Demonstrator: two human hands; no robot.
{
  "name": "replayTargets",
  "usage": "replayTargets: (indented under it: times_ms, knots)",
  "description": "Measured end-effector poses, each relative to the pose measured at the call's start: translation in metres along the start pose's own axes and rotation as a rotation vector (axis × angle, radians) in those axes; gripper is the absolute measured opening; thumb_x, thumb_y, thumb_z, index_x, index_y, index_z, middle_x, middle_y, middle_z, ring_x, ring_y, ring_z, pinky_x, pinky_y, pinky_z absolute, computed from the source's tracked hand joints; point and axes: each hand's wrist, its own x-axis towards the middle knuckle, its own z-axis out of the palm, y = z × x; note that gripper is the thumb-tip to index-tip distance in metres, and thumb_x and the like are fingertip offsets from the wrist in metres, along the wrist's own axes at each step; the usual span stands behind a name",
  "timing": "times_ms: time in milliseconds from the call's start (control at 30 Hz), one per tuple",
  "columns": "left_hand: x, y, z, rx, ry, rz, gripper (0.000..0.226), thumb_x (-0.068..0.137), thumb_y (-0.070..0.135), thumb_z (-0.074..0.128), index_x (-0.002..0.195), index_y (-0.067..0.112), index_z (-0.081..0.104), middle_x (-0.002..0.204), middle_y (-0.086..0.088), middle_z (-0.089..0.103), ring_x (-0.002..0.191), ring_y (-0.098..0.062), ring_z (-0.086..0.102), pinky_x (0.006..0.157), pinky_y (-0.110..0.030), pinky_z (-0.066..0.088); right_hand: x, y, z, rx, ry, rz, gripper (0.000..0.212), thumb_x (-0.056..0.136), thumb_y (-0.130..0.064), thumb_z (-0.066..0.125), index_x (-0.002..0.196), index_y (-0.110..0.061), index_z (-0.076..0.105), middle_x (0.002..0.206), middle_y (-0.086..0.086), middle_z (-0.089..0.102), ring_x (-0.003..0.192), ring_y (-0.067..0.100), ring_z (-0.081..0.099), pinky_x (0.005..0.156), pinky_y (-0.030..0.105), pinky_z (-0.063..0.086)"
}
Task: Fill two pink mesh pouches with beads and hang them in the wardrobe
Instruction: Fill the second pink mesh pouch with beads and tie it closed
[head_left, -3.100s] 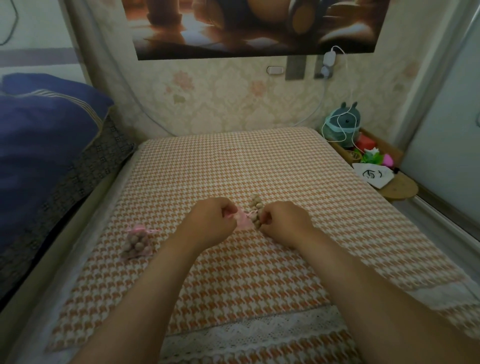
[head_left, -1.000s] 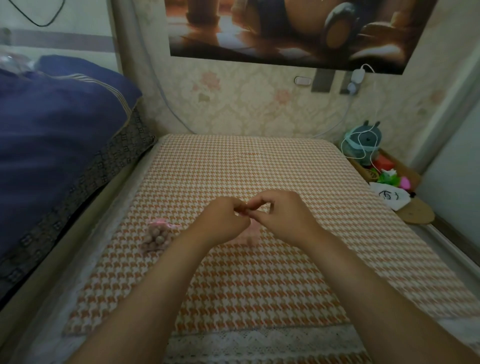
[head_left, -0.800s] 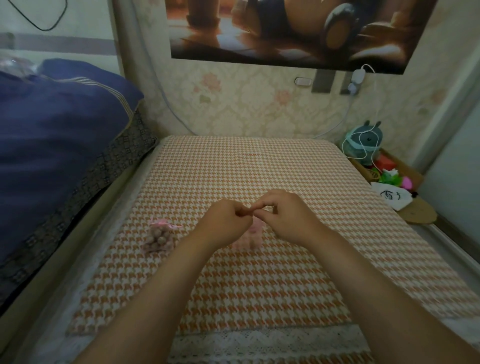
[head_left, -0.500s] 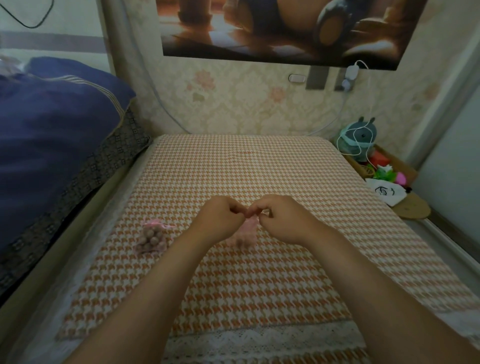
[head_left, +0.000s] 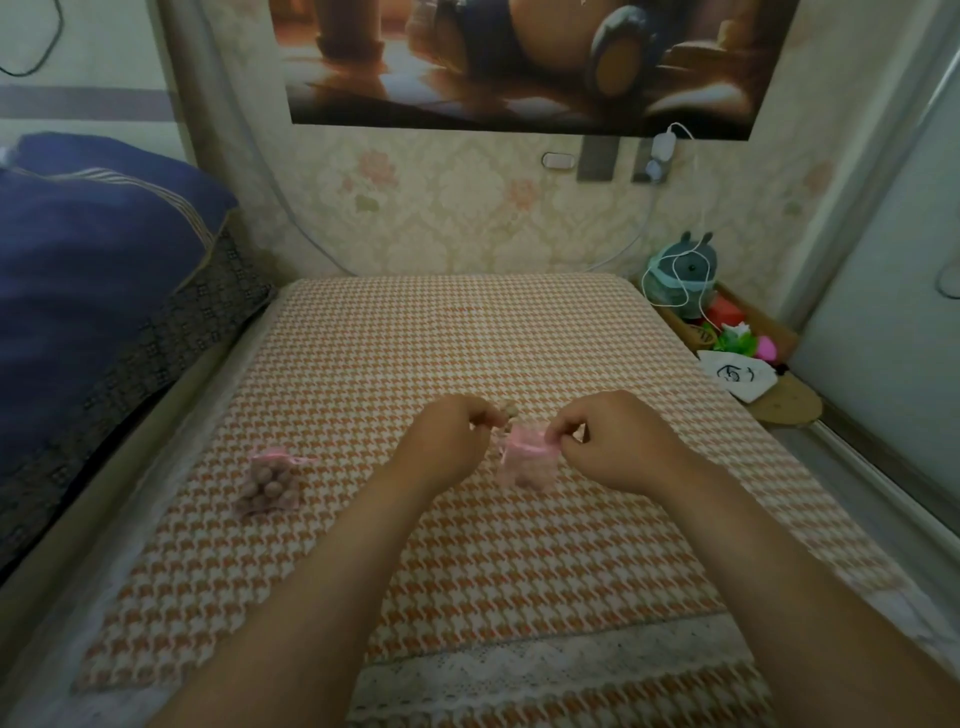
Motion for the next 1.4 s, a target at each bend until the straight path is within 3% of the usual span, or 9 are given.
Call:
replayTargets:
  times_ms: [133,333,433,567,667,767,1033,1200,1400]
  knots:
    - [-0.002,0.002,0.022,0.046,-0.12,0.048,0.022,0.085,0.005,0.062,0.094,0.017,0.078,0.102,-0.003,0.071,0.101,-0.016,0.063,0.08,-0.013,0.041,-0.007,0.01,-0.003,-0.029,0.01,-0.001,0.02,0.089,-0.024,0.061,0.095,-0.034,0.077,0.095,-0.015,0.074,0.072,0.001,0.061,0.065,0.022,0.049]
    - [0.003,0.004,0.035,0.21,-0.178,0.118,0.016,0.089,0.016,0.058,0.091,0.01,0.072,0.094,-0.014,0.068,0.089,-0.03,0.062,0.066,-0.026,0.037,-0.007,0.012,-0.001,-0.033,0.0,-0.019,0.022,0.092,-0.025,0.057,0.101,-0.033,0.076,0.103,-0.014,0.073,0.082,0.004,0.062,0.073,0.027,0.052]
    - [0.004,0.003,0.038,0.193,-0.162,0.13,0.016,0.089,0.012,0.057,0.093,0.009,0.073,0.097,-0.01,0.07,0.092,-0.022,0.061,0.066,-0.022,0.033,-0.006,0.013,-0.001,-0.031,-0.005,-0.012,0.023,0.092,-0.024,0.056,0.102,-0.033,0.076,0.103,-0.013,0.073,0.082,0.005,0.064,0.075,0.03,0.055]
    - [0.01,-0.001,0.036,-0.034,-0.039,0.018,0.016,0.084,0.006,0.064,0.089,0.021,0.065,0.08,0.013,0.061,0.074,-0.012,0.057,0.057,-0.013,0.037,-0.005,0.014,-0.001,-0.036,-0.003,-0.009,0.023,0.093,-0.024,0.056,0.103,-0.032,0.075,0.102,-0.013,0.073,0.079,0.004,0.063,0.074,0.029,0.054]
    - [0.017,0.009,0.028,-0.187,0.124,0.023,0.009,0.087,0.02,0.07,0.094,0.022,0.065,0.084,0.013,0.063,0.07,-0.005,0.06,0.056,-0.007,0.042,-0.005,0.015,0.0,-0.033,-0.006,0.0,0.023,0.093,-0.026,0.056,0.102,-0.034,0.075,0.102,-0.014,0.073,0.079,0.004,0.063,0.076,0.033,0.056]
    - [0.018,0.024,0.019,-0.302,0.131,0.09,0.007,0.088,0.026,0.07,0.093,0.023,0.067,0.086,0.011,0.067,0.073,-0.003,0.063,0.063,-0.013,0.05,-0.005,0.015,0.001,-0.043,-0.009,0.0,0.023,0.093,-0.026,0.055,0.103,-0.034,0.075,0.102,-0.014,0.073,0.081,0.006,0.063,0.077,0.036,0.056]
    - [0.015,0.022,0.026,-0.03,-0.042,0.144,0.01,0.086,0.033,0.07,0.093,0.026,0.071,0.099,0.011,0.065,0.087,-0.007,0.062,0.079,-0.029,0.052,-0.003,0.01,0.004,-0.064,-0.016,0.002,0.025,0.092,-0.025,0.054,0.103,-0.034,0.076,0.103,-0.012,0.073,0.088,0.01,0.064,0.077,0.035,0.054]
    - [0.019,0.024,0.02,-0.102,-0.103,0.139,0.01,0.087,0.032,0.068,0.093,0.025,0.073,0.089,0.014,0.07,0.082,-0.002,0.064,0.072,-0.02,0.051,-0.002,0.013,0.004,-0.067,-0.01,0.001,0.027,0.093,-0.024,0.053,0.104,-0.034,0.076,0.103,-0.012,0.073,0.085,0.009,0.063,0.074,0.033,0.054]
    - [0.028,0.014,0.014,-0.139,0.01,0.109,0.009,0.091,0.022,0.063,0.094,0.023,0.072,0.093,0.014,0.069,0.078,-0.001,0.062,0.066,-0.01,0.044,0.0,0.017,0.003,-0.052,-0.009,0.016,0.026,0.094,-0.023,0.054,0.105,-0.032,0.075,0.105,-0.014,0.073,0.087,0.007,0.063,0.077,0.031,0.054]
